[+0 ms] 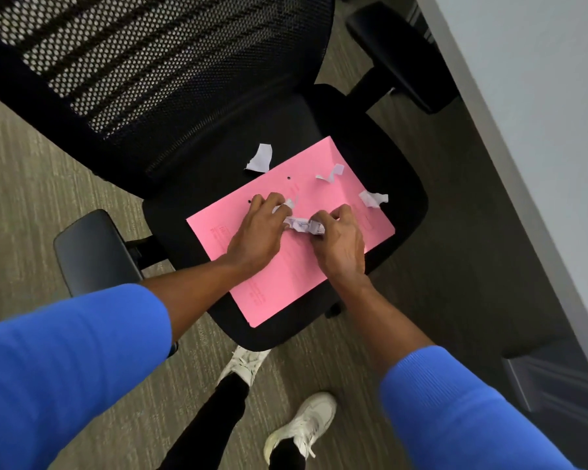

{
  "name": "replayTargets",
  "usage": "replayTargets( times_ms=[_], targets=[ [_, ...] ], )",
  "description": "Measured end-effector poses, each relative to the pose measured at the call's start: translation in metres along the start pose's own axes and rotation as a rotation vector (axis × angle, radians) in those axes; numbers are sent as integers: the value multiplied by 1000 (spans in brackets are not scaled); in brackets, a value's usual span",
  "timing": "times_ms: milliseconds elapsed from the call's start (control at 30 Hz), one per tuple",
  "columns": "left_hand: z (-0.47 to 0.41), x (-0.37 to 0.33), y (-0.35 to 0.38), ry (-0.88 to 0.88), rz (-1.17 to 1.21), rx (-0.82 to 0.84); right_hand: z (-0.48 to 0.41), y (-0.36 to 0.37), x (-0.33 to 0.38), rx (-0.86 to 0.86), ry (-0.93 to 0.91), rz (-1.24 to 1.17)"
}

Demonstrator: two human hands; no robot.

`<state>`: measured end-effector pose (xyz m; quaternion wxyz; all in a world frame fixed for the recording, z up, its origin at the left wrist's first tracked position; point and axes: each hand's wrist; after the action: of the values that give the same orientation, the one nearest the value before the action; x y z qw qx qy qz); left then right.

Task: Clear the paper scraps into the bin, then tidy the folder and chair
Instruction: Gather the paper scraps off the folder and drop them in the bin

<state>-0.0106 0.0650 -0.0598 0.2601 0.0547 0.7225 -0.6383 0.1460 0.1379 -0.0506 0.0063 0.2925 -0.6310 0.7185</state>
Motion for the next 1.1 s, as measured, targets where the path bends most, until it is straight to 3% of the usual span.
replayTargets(
  times_ms=[133,333,500,800,967,1100],
  targets=[
    [15,-8,1,-72,50,-73,22,-1,-15,-10,129,-81],
    [51,-35,8,-55,101,-97,78,-15,-46,-173,368,-327],
    [88,-81,31,-68,176,-72,139,-33,-78,-261,553,-337],
    [152,-192,97,28,250,137,266,-48,-162,-230,1053,-414],
    [191,-247,135,3,221,290,326,-44,-216,-305,1054,-395],
    [223,-280,171,-52,184,458,375,-35,-261,-84,1223,-518]
  ],
)
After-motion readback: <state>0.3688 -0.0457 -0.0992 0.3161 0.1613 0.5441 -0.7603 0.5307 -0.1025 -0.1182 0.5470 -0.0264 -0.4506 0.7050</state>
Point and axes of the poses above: each hand's wrist, its own z-axis away from the middle knuckle, its own y-axis out of the palm, x = y × z, and after that the axes turned 10 degrees about -x, right-handed
